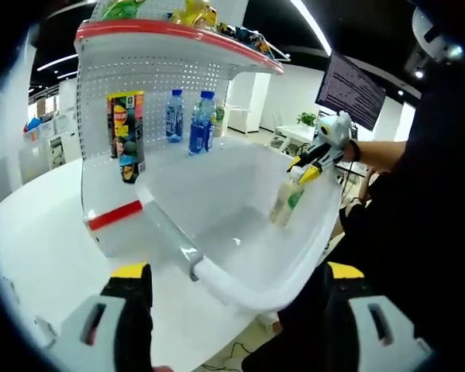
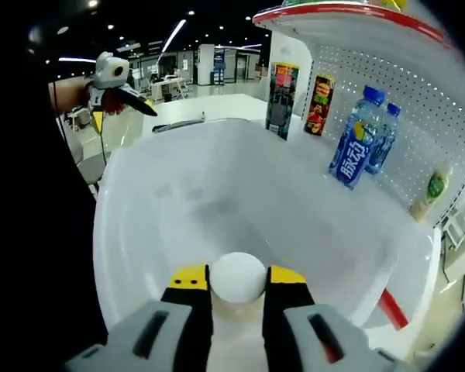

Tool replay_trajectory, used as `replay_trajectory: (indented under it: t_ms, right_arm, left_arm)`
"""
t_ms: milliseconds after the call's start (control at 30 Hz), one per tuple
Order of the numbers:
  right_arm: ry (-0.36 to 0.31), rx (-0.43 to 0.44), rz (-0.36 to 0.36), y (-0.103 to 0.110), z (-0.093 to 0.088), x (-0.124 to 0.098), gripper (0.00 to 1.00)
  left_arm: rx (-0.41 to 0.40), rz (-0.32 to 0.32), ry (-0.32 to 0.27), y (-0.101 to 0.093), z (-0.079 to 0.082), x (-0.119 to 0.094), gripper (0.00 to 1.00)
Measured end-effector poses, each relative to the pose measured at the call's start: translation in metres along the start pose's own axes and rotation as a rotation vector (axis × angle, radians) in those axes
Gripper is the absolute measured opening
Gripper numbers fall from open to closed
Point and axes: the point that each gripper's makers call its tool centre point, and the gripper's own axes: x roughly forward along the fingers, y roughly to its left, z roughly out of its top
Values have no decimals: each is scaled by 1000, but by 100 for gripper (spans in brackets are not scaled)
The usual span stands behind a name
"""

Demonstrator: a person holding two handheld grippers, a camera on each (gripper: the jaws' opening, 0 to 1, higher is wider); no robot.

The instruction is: Place the items from the shopping basket onto the snack and drink counter

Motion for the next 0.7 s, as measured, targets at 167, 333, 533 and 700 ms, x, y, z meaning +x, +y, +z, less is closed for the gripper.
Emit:
replay_trajectory:
  t_ms: [167,333,533,700]
  right_arm:
    - [-54,-17,-17,-21,30,-19,20]
    - [-93,-40,-31,-40,61,-36,19]
    - [-141,-63,-40,-64,95,-49,19]
    - [-196,-58,-60,-89,119,-59,19]
  left_arm:
    - [-4,-1,2,-2,-1,1,90]
    - [-10,-5,8,-6,-4,5,90]
    - [-23,-8,15,-9,-8,6,90]
    - [-33,-4,17,-11,-12,5,90]
